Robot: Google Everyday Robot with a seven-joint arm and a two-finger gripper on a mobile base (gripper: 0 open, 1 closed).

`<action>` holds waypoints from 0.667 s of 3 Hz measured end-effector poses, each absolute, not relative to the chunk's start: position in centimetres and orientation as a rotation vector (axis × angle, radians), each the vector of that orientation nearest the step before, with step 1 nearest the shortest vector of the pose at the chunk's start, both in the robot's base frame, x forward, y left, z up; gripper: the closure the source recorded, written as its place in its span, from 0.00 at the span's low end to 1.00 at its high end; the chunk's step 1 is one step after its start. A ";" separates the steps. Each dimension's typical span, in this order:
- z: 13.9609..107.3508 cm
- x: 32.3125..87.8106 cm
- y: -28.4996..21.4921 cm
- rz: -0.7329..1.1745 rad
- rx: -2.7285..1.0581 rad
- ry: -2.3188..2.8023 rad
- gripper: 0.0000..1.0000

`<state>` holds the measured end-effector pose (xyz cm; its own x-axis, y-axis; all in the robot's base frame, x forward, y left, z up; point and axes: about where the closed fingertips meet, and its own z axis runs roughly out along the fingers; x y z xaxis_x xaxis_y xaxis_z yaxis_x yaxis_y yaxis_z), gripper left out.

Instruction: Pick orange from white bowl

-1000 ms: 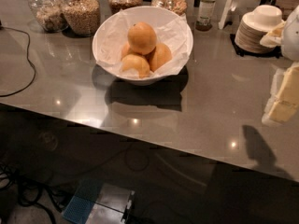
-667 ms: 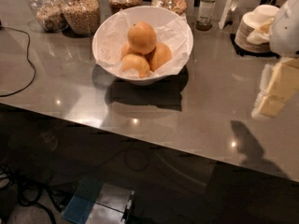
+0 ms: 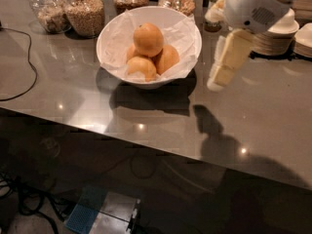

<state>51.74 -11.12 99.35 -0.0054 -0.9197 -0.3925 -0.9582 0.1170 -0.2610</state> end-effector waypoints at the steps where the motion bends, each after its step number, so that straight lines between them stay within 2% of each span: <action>1: 100.3 54.6 -7.8 0.110 -1.712 1.920 0.00; 2: 100.9 57.6 -4.8 0.134 -1.595 1.921 0.00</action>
Offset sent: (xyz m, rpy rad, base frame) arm 0.0973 0.0949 0.0219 0.2339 -0.1062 -0.1932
